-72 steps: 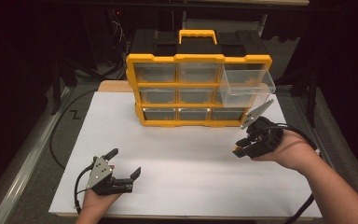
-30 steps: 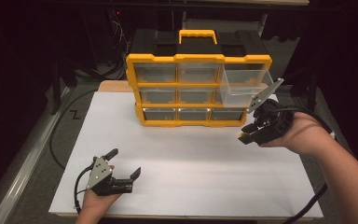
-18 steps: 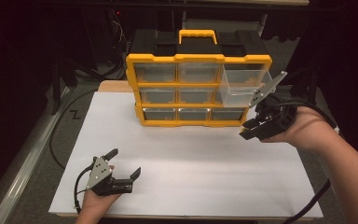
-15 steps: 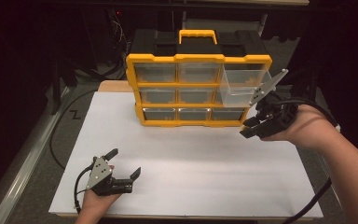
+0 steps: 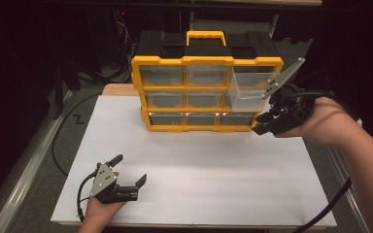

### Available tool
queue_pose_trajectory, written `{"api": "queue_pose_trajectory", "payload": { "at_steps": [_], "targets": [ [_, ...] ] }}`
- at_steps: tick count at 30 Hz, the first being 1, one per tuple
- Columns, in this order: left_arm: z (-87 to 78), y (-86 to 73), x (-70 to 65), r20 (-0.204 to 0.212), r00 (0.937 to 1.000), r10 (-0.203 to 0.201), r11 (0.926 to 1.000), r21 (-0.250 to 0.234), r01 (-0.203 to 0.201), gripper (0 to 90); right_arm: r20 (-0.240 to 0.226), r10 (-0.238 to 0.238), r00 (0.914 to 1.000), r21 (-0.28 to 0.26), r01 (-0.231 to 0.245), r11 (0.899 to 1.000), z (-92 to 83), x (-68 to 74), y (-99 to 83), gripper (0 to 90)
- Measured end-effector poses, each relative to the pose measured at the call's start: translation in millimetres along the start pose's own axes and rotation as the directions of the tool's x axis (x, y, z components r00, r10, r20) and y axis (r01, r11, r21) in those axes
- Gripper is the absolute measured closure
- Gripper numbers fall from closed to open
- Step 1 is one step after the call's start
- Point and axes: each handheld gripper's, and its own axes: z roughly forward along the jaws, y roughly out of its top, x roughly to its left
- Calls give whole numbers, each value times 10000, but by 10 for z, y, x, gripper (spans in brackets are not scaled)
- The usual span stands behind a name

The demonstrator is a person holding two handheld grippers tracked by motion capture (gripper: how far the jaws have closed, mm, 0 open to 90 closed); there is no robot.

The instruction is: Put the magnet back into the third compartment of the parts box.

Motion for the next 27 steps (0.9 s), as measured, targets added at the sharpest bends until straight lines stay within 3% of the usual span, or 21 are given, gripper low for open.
{"api": "queue_pose_trajectory", "payload": {
  "at_steps": [27],
  "targets": [
    [-9, -1, 17, -68, 10000, -54, 10000, -31, 54, 0, 246, -166, 9996, 142, 162, 9998, -247, -81, 199, 652]
  ]
}}
